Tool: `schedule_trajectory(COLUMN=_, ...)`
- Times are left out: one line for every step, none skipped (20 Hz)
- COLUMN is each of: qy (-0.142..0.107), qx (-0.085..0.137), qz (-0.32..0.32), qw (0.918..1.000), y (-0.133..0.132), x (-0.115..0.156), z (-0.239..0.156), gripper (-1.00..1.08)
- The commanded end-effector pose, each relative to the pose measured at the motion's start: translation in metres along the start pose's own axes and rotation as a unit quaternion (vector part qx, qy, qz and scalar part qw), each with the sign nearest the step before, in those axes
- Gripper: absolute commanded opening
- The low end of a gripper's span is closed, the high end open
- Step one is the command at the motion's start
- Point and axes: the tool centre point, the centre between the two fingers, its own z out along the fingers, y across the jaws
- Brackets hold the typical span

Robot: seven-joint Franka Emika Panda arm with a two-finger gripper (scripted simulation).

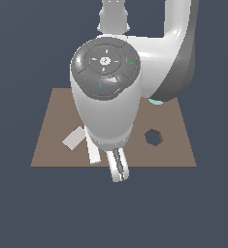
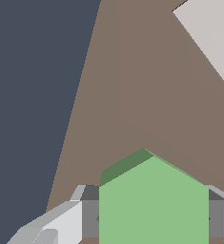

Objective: Insert a designated object into the corresponding slot on a board.

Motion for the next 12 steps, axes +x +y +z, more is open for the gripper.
schedule_trajectory(qy=0.000, qx=0.000, qz=-0.011, qw=0.9999, y=-0.002, x=-0.009, z=-0.001, gripper=-1.00)
schedule_trajectory(qy=0.000, qx=0.000, qz=-0.019, qw=0.9998, y=-0.003, x=-0.015, z=-0.001, gripper=-1.00)
schedule_trajectory(qy=0.000, qx=0.000, qz=-0.029, qw=0.9996, y=-0.005, x=-0.022, z=-0.001, gripper=-1.00)
schedule_trajectory(qy=0.000, qx=0.000, qz=-0.041, qw=0.9992, y=-0.006, x=-0.031, z=-0.002, gripper=-1.00)
schedule_trajectory(qy=0.000, qx=0.000, qz=-0.054, qw=0.9985, y=-0.007, x=-0.041, z=-0.002, gripper=-1.00)
schedule_trajectory(qy=0.000, qx=0.000, qz=-0.069, qw=0.9976, y=-0.008, x=-0.052, z=-0.003, gripper=-1.00)
schedule_trajectory(qy=0.000, qx=0.000, qz=-0.084, qw=0.9964, y=-0.009, x=-0.064, z=-0.003, gripper=-1.00)
schedule_trajectory(qy=0.000, qx=0.000, qz=-0.101, qw=0.9949, y=-0.010, x=-0.076, z=-0.004, gripper=-1.00)
schedule_trajectory(qy=0.000, qx=0.000, qz=-0.117, qw=0.9931, y=-0.010, x=-0.088, z=-0.005, gripper=-1.00)
schedule_trajectory(qy=0.000, qx=0.000, qz=-0.132, qw=0.9912, y=-0.009, x=-0.100, z=-0.005, gripper=-1.00)
schedule_trajectory(qy=0.000, qx=0.000, qz=-0.146, qw=0.9893, y=-0.008, x=-0.110, z=-0.006, gripper=-1.00)
schedule_trajectory(qy=0.000, qx=0.000, qz=-0.158, qw=0.9874, y=-0.007, x=-0.119, z=-0.006, gripper=-1.00)
